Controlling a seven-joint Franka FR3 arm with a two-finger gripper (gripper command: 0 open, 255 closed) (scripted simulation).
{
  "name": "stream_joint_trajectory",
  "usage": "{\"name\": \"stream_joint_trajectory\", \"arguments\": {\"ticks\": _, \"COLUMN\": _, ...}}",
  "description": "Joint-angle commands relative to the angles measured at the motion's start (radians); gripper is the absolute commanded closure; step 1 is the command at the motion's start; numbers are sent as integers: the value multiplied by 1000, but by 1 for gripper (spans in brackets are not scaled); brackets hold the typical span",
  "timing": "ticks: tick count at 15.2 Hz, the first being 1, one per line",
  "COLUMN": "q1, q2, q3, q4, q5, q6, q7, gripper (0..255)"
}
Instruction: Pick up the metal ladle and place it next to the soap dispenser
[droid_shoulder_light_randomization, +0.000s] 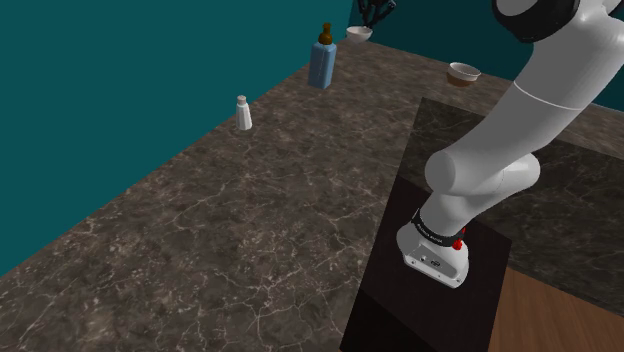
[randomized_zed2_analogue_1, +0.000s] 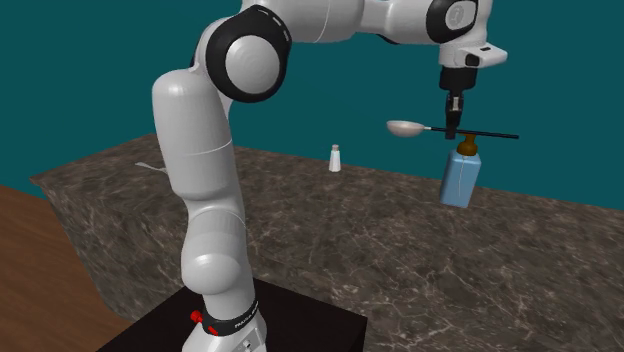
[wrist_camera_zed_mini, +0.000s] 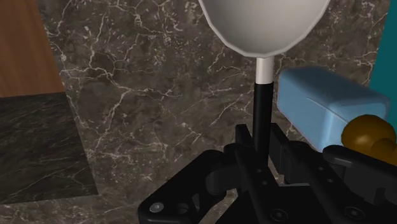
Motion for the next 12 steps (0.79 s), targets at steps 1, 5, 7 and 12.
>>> {"name": "stream_joint_trajectory", "arguments": {"ticks": 1, "q1": -1, "q2": -7, "q3": -1, "q4": -36, "q5": 1, "q6": 30, "q7": -1, "gripper": 255}}
{"name": "stream_joint_trajectory", "arguments": {"ticks": 5, "q1": -1, "q2": -14, "q3": -1, "q4": -98, "q5": 3, "q6": 85, "q7": -1, "gripper": 255}}
{"name": "stream_joint_trajectory", "arguments": {"ticks": 7, "q1": -1, "q2": -16, "q3": -1, "q4": -127, "q5": 3, "q6": 112, "q7": -1, "gripper": 255}}
{"name": "stream_joint_trajectory", "arguments": {"ticks": 12, "q1": -1, "q2": -17, "q3": -1, "q4": -196, "q5": 3, "q6": 180, "q7": 0, "gripper": 255}}
